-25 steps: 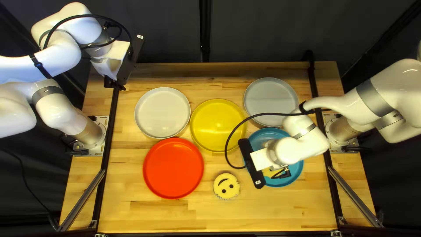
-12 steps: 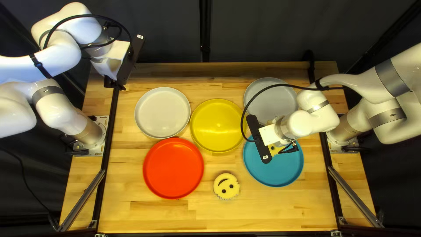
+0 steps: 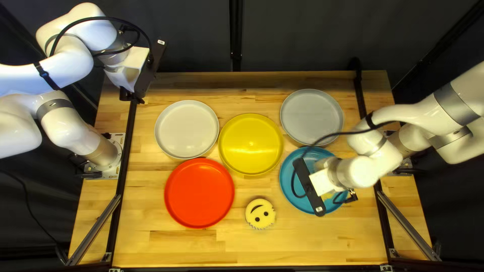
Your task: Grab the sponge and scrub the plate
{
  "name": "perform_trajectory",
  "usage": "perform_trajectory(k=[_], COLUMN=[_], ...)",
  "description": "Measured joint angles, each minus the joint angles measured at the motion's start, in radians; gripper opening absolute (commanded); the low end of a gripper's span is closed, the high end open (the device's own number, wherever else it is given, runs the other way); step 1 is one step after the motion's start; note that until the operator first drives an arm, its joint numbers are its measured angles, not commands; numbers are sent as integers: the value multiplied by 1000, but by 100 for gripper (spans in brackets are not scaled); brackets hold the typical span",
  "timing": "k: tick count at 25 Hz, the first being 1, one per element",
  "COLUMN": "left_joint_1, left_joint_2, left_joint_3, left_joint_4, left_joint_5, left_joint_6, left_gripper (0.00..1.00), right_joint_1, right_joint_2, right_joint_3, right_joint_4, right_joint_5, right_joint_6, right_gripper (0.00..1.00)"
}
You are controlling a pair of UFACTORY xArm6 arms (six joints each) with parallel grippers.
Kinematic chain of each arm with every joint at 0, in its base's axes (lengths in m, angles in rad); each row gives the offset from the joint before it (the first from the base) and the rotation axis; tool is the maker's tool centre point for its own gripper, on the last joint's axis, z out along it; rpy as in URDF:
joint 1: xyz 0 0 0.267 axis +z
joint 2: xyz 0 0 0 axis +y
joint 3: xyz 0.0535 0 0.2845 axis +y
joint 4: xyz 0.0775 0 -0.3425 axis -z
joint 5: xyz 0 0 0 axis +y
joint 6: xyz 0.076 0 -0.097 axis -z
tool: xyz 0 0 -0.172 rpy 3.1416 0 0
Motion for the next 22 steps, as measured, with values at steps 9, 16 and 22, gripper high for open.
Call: perform_trajectory(k=[9,16,22], left_joint_1=[0,0,0], left_joint_2=[0,0,0], left_joint_3=[0,0,0], left_joint_4=[0,0,0], left_joint_5=[0,0,0], left_joint_6=[0,0,0], left_gripper=[100,100,100], right_joint_1=[-226,-378,-305], right_joint_2=[-10,71,119], right_joint_3=[31,-30,-115], right_joint_4=[2,39,52], right_joint_5=[-60,-94,-37], right_joint_6=[-174,-288,-237], right_gripper=[0,0,0])
